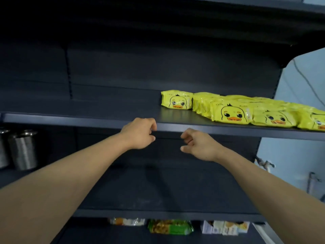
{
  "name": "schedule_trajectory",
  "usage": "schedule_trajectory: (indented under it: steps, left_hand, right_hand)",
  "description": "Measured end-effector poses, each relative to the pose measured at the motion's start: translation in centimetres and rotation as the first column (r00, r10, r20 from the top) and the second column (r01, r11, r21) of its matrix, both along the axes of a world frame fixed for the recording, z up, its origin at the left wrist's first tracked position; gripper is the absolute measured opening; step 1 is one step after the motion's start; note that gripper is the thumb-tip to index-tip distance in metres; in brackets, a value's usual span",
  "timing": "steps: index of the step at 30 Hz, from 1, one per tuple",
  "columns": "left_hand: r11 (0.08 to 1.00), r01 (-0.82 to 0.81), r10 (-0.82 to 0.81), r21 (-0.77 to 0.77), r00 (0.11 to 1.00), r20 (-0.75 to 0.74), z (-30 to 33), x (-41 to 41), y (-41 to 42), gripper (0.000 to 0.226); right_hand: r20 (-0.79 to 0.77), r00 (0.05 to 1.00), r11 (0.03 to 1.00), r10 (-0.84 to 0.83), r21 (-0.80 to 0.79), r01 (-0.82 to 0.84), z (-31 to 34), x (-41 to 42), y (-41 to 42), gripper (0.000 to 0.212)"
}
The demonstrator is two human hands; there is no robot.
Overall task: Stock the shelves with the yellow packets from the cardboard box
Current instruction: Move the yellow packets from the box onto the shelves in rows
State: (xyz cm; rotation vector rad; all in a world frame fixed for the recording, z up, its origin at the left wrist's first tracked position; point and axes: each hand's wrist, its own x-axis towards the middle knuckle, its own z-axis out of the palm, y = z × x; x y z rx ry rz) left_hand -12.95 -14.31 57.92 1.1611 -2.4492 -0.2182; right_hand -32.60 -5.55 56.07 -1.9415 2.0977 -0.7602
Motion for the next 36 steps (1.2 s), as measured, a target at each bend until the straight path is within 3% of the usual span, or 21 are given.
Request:
schedule_trajectory:
  steps: [12,23,31,36]
  left_hand:
    - [0.928,-0.180,0.105,0.325,0.966,0.236,-15.4,3.4,5.6,0.028]
    - [0.752,-0.372,0.120,0.543,0.889,0.443,-31.8,7.8,11.2,0.027]
    - [0.600,-0.474,0.122,0.645,0.851,0.511,-41.6,12.4,12.1,0.031]
    - [0.553,-0.472,0.101,0.687,0.856,0.507,-47.5,14.2,10.3,0.028]
  right_hand:
    - [0.068,0.988,0.938,0.136,0.311,-0.151,-13.5,0.6,4.6,0.043]
    - [0.114,0.968,0.736,0.222,0.632,-0.243,-31.2,2.0,7.8,0.043]
    - [0.148,0.971,0.581,0.190,0.780,-0.233,-41.4,4.5,8.7,0.041]
    - [0.199,0.979,0.530,0.053,0.825,-0.196,-47.1,6.5,7.4,0.048]
